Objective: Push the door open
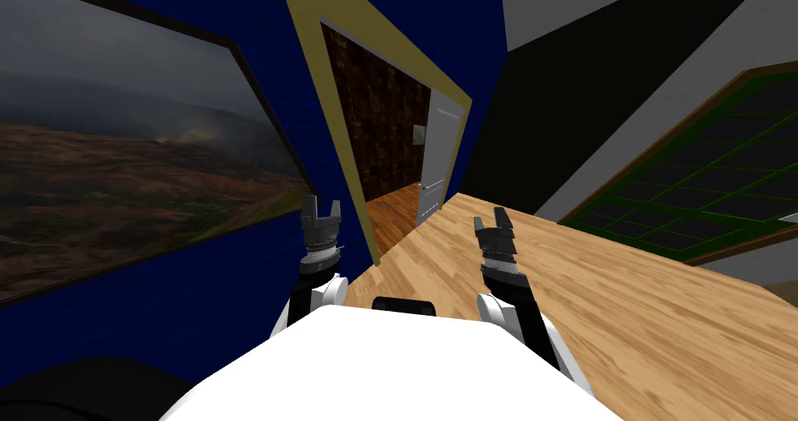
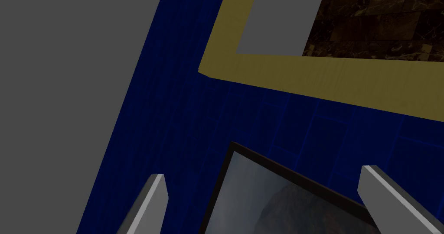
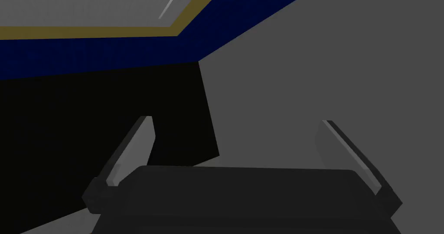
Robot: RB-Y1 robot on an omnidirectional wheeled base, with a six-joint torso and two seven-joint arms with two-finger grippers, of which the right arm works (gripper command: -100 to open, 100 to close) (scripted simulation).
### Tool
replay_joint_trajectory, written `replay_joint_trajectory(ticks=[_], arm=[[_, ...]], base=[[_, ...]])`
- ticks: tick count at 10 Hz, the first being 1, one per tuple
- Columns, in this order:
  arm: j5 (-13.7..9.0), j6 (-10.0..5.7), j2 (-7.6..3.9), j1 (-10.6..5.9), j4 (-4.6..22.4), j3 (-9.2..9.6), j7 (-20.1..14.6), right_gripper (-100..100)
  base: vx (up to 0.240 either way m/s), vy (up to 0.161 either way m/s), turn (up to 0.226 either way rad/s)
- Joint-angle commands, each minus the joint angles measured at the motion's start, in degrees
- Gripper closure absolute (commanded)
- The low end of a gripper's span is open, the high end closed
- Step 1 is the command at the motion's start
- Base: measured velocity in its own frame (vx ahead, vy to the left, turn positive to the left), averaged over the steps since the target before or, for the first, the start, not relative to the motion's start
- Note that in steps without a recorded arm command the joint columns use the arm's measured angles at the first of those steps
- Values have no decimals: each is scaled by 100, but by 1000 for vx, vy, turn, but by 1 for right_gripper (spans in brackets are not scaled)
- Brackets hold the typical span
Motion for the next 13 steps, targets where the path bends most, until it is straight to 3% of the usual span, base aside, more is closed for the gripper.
replay_joint_trajectory(ticks=[1, 9, 13], arm=[[62, -69, -53, -74, 195, 9, 136, -100], [311, -346, -210, -372, 975, 47, 683, -100], [476, -530, -289, -568, 1490, 71, 1044, -100]], base=[[88, 3, 37], [114, -60, 39], [118, -69, 46]])
